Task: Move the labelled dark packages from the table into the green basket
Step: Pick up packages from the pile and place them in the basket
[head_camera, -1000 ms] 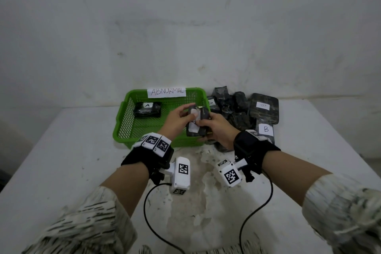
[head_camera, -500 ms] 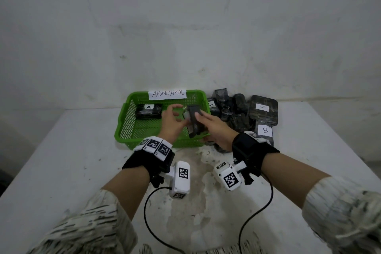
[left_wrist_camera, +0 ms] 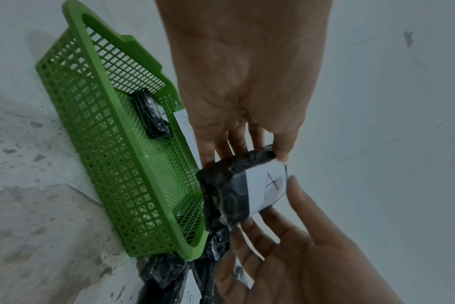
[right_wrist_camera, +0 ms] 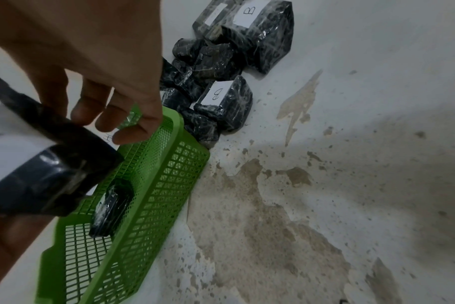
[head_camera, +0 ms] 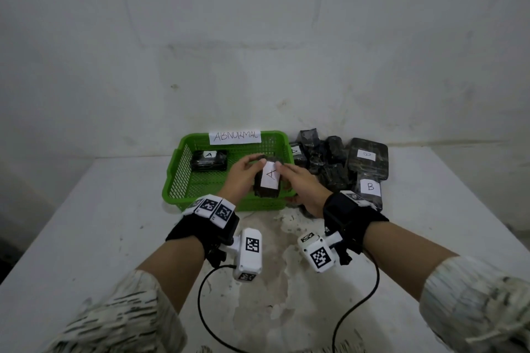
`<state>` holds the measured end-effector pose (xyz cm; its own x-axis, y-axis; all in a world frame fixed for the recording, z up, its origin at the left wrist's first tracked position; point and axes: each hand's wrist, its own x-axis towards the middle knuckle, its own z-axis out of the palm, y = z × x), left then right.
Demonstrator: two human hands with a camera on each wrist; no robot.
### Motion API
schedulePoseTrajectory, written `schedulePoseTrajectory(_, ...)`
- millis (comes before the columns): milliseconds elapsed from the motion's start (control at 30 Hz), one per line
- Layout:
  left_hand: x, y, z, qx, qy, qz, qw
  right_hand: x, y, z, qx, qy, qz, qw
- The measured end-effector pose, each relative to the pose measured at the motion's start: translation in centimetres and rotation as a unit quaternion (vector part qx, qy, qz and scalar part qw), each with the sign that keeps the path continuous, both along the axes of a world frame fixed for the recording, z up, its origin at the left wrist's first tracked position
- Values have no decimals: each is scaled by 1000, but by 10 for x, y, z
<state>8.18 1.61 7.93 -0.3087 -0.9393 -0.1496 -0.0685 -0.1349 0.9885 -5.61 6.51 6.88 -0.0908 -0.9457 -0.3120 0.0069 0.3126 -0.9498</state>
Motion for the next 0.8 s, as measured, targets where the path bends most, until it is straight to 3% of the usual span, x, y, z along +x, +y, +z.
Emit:
schedulePoseTrajectory(267, 0, 7, -1, 2, -22, -52, 998, -4, -3, -1, -21, 23, -33, 999)
schedulePoseTrajectory(467, -3, 5, 0, -9, -1, -10, 1000, -1, -2, 4, -32, -9, -19, 999)
schedulePoseTrajectory(800, 6, 2, -5, 9, 9, -40, 999, 0, -3, 1, -35, -31, -6, 999)
